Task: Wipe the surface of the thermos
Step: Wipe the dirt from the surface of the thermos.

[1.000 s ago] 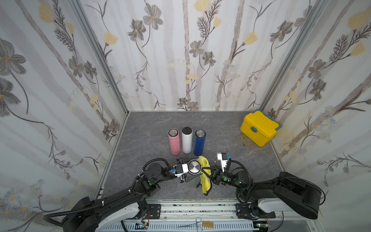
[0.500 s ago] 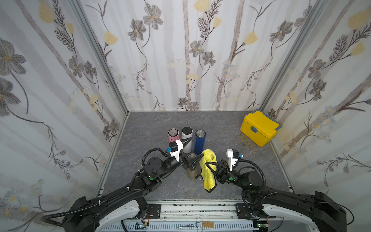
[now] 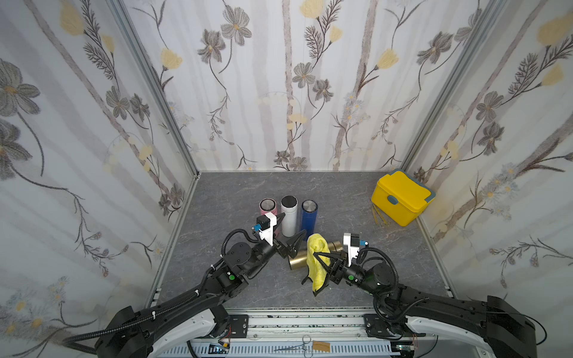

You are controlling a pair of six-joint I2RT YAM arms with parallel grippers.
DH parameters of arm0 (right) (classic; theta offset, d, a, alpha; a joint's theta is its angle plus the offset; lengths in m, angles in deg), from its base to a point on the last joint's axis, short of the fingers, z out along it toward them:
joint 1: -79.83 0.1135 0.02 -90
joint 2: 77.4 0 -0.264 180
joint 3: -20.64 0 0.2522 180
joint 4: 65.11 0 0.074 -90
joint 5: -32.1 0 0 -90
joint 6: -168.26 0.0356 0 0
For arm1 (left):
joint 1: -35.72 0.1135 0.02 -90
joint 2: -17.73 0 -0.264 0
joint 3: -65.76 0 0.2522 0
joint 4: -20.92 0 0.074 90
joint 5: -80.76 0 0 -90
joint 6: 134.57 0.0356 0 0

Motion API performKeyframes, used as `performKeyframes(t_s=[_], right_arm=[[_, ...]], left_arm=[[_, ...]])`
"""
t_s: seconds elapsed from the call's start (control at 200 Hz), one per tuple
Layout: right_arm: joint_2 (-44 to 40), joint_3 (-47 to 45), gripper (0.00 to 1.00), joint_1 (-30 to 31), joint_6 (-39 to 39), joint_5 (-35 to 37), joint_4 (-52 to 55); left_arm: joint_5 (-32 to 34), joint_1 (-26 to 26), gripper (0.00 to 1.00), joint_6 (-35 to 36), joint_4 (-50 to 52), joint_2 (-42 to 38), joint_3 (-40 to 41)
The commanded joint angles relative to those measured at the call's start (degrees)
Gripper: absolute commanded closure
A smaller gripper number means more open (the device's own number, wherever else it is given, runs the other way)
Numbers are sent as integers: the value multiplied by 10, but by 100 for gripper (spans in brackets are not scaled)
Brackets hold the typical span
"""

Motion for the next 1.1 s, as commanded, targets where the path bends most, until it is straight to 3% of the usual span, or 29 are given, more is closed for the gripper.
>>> performKeyframes(t_s=[0.0,0.19,0.335,0.515,0.859,1.094], right_arm=[[-64,-5,100,-4,-11,78,79],[-221,49,100,-19,1,267,385],[-288,83,100,-58,8,356,534],[-274,101,100,-123,12,420,616],[-268,78,100,-288,7,425,635],[-251,47,100,-384,-4,356,614]], left_arm=[[-33,5,0,-13,39,6,-8],[-140,-3,1,39,71,50,-33],[-125,-36,7,89,183,140,-120],[-96,-59,16,112,303,281,-251],[44,-95,23,163,543,585,-562],[120,-98,23,177,653,716,-701]])
